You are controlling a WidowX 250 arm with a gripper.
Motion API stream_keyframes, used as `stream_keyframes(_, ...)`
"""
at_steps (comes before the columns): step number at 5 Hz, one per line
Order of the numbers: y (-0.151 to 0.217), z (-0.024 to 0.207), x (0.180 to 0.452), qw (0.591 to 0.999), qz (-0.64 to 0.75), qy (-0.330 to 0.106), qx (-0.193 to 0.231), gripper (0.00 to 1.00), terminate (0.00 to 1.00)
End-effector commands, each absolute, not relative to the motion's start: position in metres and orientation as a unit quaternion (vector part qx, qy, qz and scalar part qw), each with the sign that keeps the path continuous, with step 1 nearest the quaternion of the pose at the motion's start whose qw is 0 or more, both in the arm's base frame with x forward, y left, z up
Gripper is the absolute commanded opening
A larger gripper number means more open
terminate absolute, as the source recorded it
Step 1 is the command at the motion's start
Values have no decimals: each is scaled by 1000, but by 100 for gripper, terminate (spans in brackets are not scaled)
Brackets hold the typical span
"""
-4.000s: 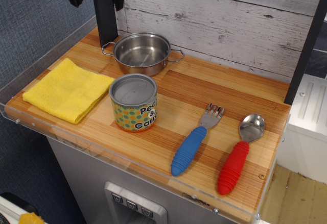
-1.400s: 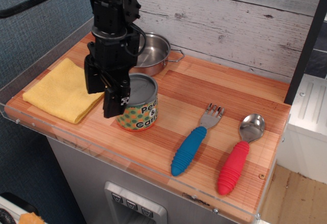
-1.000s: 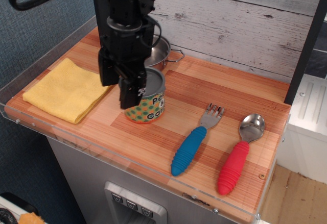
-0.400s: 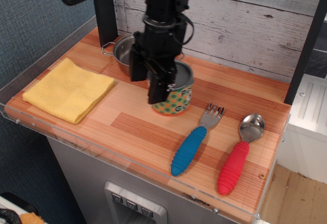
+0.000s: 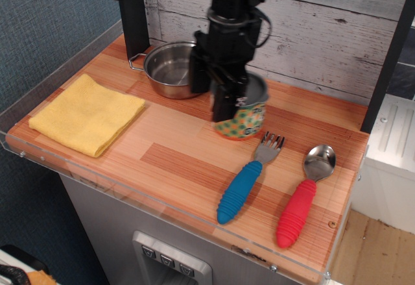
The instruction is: Move the can to the right of the pot
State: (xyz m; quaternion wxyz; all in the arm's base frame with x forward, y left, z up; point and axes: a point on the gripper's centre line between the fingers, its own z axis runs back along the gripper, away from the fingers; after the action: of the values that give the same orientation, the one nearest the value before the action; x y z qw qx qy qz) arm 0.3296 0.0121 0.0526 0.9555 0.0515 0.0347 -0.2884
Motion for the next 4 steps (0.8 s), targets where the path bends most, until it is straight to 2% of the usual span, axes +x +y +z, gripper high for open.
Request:
stream_keyframes(1, 14, 69, 351, 956, -285, -7, 62, 100, 0)
stream_keyframes(3, 9, 68, 371, 959, -278, -18, 54, 100, 0)
stream_keyframes(4, 0, 76, 377, 958, -281, -34, 46, 100, 0)
